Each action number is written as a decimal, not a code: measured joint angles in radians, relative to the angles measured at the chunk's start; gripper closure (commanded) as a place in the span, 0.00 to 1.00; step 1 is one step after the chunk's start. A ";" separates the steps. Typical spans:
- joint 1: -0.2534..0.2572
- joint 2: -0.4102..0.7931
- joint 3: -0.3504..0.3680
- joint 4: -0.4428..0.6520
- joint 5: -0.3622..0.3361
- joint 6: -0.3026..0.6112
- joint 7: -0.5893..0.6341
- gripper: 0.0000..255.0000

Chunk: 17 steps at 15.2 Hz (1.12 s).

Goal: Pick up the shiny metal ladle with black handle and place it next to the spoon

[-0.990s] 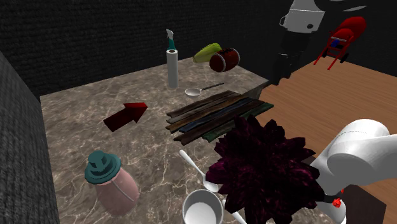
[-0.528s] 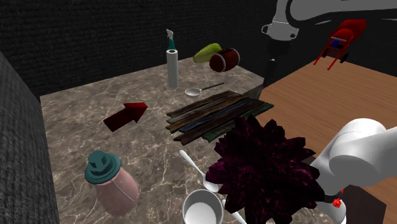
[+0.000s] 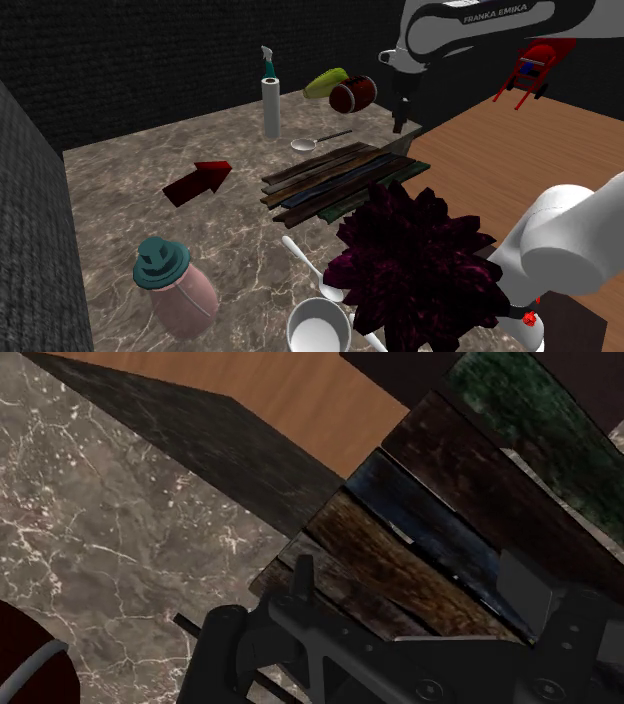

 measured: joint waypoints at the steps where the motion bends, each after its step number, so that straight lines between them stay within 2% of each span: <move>1: 0.005 0.030 -0.011 0.016 -0.003 0.021 -0.046 0.00; 9: 0.056 0.318 -0.039 0.177 0.031 0.192 -0.381 0.00; 17: 0.067 0.583 0.007 0.373 0.078 0.307 -0.682 0.00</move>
